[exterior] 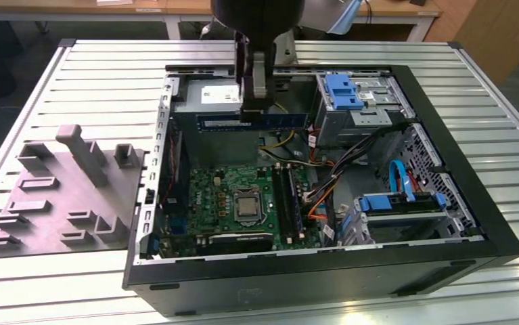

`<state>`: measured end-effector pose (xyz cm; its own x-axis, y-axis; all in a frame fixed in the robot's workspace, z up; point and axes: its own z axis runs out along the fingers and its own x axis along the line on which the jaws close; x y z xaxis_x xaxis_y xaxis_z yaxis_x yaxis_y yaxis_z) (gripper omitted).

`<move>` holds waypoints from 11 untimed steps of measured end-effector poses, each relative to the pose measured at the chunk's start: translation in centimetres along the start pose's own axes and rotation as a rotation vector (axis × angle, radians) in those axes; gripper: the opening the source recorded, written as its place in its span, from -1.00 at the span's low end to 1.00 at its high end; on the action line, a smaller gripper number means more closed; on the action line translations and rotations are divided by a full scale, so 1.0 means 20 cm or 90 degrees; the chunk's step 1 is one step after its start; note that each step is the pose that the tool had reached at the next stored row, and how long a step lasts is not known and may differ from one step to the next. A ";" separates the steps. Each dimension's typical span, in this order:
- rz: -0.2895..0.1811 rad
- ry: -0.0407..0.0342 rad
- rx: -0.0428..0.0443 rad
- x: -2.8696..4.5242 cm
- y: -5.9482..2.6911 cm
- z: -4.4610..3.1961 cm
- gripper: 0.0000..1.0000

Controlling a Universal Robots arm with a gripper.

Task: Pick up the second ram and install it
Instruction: 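Pick up the second ram and move it above second insertion slot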

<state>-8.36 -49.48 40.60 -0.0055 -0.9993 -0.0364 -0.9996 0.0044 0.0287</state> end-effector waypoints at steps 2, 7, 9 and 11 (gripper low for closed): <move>0.000 -0.0009 -0.0002 0.001 -0.014 0.019 -0.77; 0.000 -0.0023 -0.0004 0.002 -0.042 0.063 -0.77; 0.000 -0.0027 -0.0004 0.003 -0.045 0.081 -0.77; -0.001 -0.0029 -0.0004 0.003 -0.047 0.100 -0.77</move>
<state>-7.48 -49.48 38.58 -0.0037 -0.9992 -0.0410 -0.9996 0.0025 0.0293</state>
